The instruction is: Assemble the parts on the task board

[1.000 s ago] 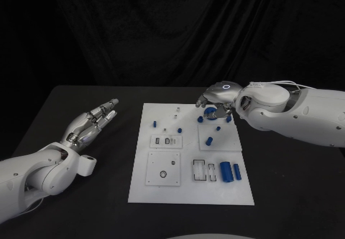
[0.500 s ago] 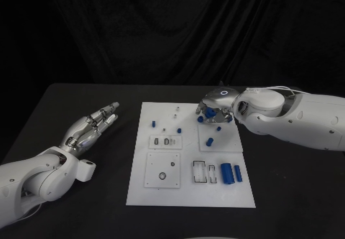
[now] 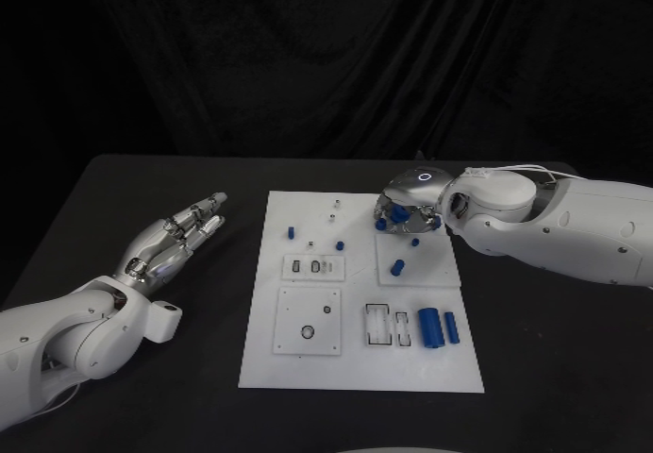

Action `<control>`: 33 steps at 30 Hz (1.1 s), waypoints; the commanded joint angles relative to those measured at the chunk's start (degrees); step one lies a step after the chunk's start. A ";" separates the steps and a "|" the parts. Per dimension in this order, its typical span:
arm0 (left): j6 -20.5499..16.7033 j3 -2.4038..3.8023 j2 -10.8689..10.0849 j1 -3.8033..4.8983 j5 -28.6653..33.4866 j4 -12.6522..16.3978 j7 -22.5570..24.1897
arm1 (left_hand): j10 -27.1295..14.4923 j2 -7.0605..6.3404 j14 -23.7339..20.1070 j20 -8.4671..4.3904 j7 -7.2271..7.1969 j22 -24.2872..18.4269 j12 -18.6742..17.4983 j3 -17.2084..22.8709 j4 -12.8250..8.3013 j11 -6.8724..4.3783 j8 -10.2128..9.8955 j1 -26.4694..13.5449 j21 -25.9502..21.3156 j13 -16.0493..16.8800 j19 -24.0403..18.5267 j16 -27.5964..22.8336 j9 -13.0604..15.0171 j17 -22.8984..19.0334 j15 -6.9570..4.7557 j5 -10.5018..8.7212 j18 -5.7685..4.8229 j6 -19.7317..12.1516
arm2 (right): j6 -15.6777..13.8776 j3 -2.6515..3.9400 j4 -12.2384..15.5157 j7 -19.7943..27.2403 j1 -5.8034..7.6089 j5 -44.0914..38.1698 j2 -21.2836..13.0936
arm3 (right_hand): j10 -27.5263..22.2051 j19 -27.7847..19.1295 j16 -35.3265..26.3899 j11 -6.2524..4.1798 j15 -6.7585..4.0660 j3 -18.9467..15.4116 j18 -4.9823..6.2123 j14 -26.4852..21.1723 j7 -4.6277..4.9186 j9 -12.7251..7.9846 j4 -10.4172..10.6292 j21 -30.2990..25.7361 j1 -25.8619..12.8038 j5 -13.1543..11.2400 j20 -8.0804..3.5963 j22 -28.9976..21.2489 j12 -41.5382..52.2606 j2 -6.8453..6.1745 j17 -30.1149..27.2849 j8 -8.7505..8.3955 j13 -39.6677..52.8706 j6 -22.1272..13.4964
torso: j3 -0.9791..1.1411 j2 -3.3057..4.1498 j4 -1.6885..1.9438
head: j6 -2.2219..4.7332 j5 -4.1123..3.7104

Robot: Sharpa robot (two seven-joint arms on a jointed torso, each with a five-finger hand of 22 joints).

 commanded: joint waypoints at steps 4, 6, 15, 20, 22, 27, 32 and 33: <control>1.22 0.05 0.31 0.16 -0.21 -0.30 12.62 | -0.04 0.06 0.08 -0.04 -0.13 -0.03 -0.27 0.40 0.05 0.39 -0.16 1.11 -0.35 -0.04 0.16 -0.21 -0.07 -0.09 0.49 0.66 1.05 -0.41 | -1.58 0.04 -0.61 0.84 -0.24 -0.61 0.44 | 0.55 0.54 0.61 -0.07 0.11 0.61 -1.18 0.65 -0.04 0.12 -0.04 0.40 0.23 0.14 0.18 0.38 -0.30 0.31 0.82 0.15 0.13 0.34 | -0.04 0.08 -0.07 | -0.18 0.05; 1.39 0.05 0.43 0.15 -0.21 -0.48 12.55 | -0.08 0.05 0.08 0.11 -0.18 -0.02 -0.27 0.53 0.02 0.50 -0.17 1.46 -0.33 -0.05 0.17 -0.21 -0.08 -0.09 0.62 1.01 1.05 -0.50 | -1.46 0.04 -0.84 0.96 -0.29 -0.61 0.59 | 0.68 0.51 0.61 -0.07 0.14 0.72 -1.16 0.66 -0.06 0.13 0.01 0.37 0.16 0.08 0.20 0.32 -0.30 0.33 0.83 0.07 0.16 0.26 | -0.08 0.10 -0.07 | -0.19 -0.03; 2.06 0.05 0.95 0.14 -0.21 -1.16 12.37 | -0.22 0.05 0.08 0.70 -0.27 0.02 -0.31 0.92 -0.06 0.74 -0.20 2.44 -0.27 -0.07 0.23 -0.21 -0.11 -0.09 0.91 2.06 1.05 -0.77 | -0.86 0.04 -2.01 1.50 -0.75 -0.60 1.41 | 1.73 0.40 0.36 -0.19 0.27 1.65 -1.14 0.46 0.15 0.37 0.29 0.31 -0.01 -0.40 0.34 0.33 -0.28 0.83 0.56 -0.09 0.36 0.37 | -0.13 0.21 -0.06 | -0.12 -0.20; 2.19 0.05 0.93 0.14 -0.21 -1.21 12.30 | -0.24 0.04 0.08 0.79 -0.29 0.03 -0.31 0.98 -0.09 0.79 -0.20 2.59 -0.26 -0.07 0.25 -0.21 -0.11 -0.09 0.96 2.26 1.05 -0.79 | -1.16 0.04 -2.44 2.18 -1.05 -0.60 1.85 | 3.03 0.34 0.27 -0.46 0.13 2.51 -1.13 0.33 0.46 0.86 0.32 0.32 0.03 -0.99 0.32 0.50 -0.22 1.07 0.61 0.29 0.53 1.47 | -0.21 0.22 -0.04 | -0.18 0.10; 2.22 0.05 0.91 0.14 -0.21 -1.24 12.27 | -0.20 0.04 0.08 0.93 -0.29 0.05 -0.28 1.08 -0.09 0.85 -0.19 2.82 -0.24 -0.06 0.27 -0.21 -0.11 -0.09 1.04 2.53 1.05 -0.82 | -1.60 0.04 -2.56 2.63 -1.14 -0.60 2.00 | 4.03 0.26 0.13 -0.71 -0.02 2.98 -1.11 0.24 0.54 1.27 0.22 0.27 0.13 -1.14 0.22 0.52 -0.12 1.17 0.52 0.65 0.65 2.33 | -0.20 0.27 -0.01 | -0.15 0.19; 2.31 0.05 0.95 0.14 -0.21 -1.42 12.21 | -0.20 0.04 0.08 1.15 -0.35 0.06 -0.26 1.28 -0.14 0.96 -0.19 3.29 -0.22 -0.06 0.28 -0.21 -0.11 -0.09 1.17 3.13 1.06 -0.89 | -2.58 0.05 -2.68 3.63 -1.26 -0.60 2.20 | 7.36 0.17 0.10 -1.83 -0.85 3.66 -1.08 0.25 0.82 2.96 -0.54 0.21 0.78 -1.28 -0.44 0.66 0.59 1.58 0.82 2.52 1.15 5.75 | -0.19 0.26 -0.07 | -0.13 0.38; 2.45 0.05 1.04 0.14 -0.21 -1.70 12.09 | -0.21 -0.01 0.08 1.30 -0.40 0.07 -0.26 1.45 -0.24 1.03 -0.20 3.71 -0.20 -0.06 0.31 -0.21 -0.11 -0.09 1.25 3.60 1.06 -0.95 | -3.18 0.05 -2.63 4.11 -1.30 -0.60 2.29 | 9.94 0.12 0.14 -2.64 -1.44 3.49 -1.09 0.39 0.86 4.74 -1.16 0.12 0.92 -1.37 -1.04 0.76 1.02 1.74 1.23 4.00 1.64 7.98 | -0.20 0.29 0.02 | -0.09 0.36; 2.47 0.04 1.06 0.13 -0.21 -1.78 12.06 | -0.21 -0.01 0.08 1.30 -0.40 0.07 -0.26 1.45 -0.24 1.03 -0.20 3.71 -0.20 -0.06 0.31 -0.21 -0.11 -0.09 1.25 3.60 1.06 -0.95 | -3.34 0.05 -2.61 4.16 -1.30 -0.60 2.29 | 10.45 0.11 0.14 -2.78 -1.56 3.31 -1.09 0.44 0.80 5.39 -1.24 0.10 0.80 -1.43 -1.16 0.80 1.04 1.81 1.33 4.64 1.77 8.91 | -0.18 0.28 -0.04 | -0.08 0.41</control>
